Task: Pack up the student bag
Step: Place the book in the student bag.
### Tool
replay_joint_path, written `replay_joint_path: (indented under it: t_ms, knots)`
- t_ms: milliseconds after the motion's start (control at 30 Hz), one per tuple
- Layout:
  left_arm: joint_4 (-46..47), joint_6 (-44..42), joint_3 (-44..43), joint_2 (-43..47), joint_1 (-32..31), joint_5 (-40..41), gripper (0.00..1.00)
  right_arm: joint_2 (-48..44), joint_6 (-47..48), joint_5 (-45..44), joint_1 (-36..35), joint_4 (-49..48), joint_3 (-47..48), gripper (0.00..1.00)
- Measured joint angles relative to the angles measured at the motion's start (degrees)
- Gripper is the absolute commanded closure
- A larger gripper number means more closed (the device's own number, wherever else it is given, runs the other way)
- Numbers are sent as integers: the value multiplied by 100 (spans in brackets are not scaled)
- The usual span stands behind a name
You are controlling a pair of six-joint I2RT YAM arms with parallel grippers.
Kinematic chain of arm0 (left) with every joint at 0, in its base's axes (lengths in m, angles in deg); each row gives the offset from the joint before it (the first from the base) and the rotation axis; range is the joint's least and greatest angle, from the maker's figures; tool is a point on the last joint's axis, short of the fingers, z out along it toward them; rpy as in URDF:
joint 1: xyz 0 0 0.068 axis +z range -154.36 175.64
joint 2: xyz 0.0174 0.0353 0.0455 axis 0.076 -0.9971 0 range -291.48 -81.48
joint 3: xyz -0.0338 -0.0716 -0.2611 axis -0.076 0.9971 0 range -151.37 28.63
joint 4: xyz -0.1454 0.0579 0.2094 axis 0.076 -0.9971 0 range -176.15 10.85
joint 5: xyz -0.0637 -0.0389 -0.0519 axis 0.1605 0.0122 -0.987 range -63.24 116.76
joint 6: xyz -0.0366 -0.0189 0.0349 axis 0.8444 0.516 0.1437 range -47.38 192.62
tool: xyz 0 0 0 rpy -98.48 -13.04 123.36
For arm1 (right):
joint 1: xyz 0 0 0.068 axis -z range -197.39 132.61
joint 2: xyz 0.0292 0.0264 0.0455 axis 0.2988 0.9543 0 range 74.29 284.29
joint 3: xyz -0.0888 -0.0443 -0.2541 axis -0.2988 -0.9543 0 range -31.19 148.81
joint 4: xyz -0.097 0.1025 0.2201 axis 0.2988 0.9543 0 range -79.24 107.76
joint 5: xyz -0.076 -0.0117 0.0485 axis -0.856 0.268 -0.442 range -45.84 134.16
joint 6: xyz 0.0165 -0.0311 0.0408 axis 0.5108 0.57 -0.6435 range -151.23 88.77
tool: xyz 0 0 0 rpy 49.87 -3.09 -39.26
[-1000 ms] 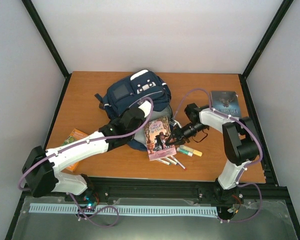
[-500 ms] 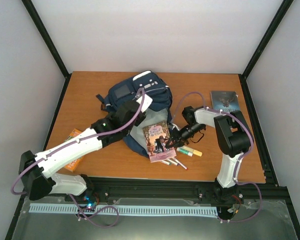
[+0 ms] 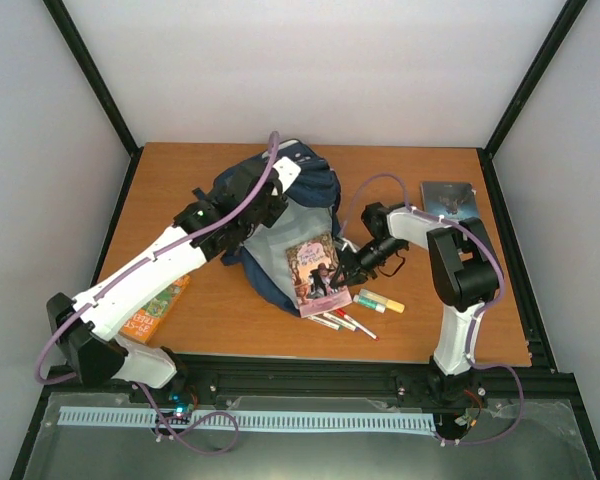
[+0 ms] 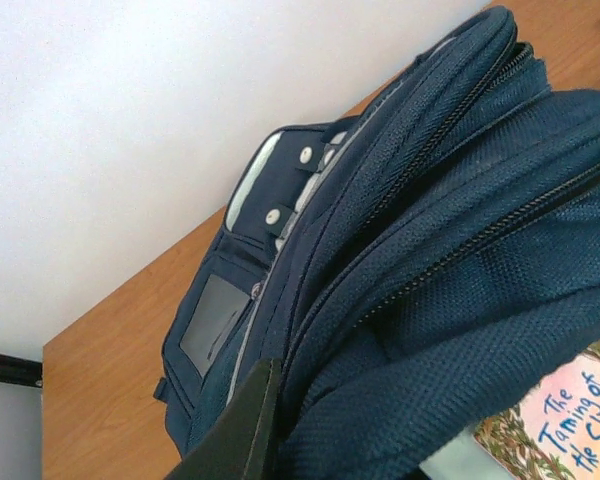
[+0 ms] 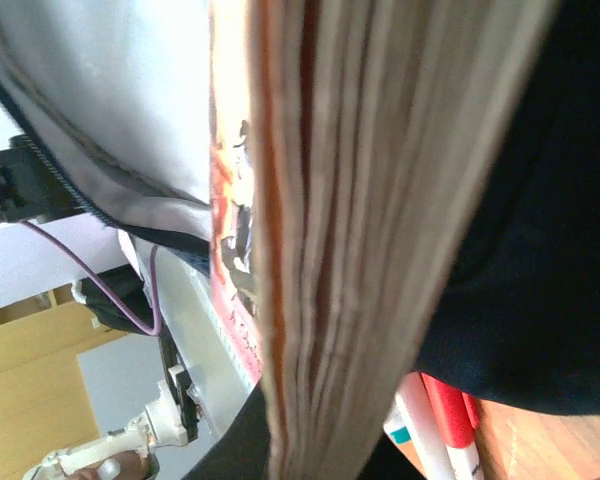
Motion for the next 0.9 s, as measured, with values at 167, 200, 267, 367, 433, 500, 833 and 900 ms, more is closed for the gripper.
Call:
replay_joint_path:
  t_ms: [167,200,267,367,433,500,833,900]
  knots:
    - [297,63,391,20,83,-170,99,2,201,267,-2,122,282,97]
    - [409,87,549,26,83,-208,99,2,249,341,-7,177,326,97]
    - [636,118,883,44,81,-271,99,4,343,501,-31,275,466,97]
    - [949,129,1333,120,79,-358,99,9,372,706,-96,264,695,97]
    - [1193,127,1580,219,79,-365,99,33,282,848,-138,157,835,97]
    - [1384,122,1725,328,81,-356,99,138,195,975,-157,87,981,97]
    - [1902,79,2085,697,90,-306,99,1003,-369,1152,-216,-466,1596,88]
    - [1917,79,2103,702,90,-304,99,1032,-470,988,-227,-660,1703,83]
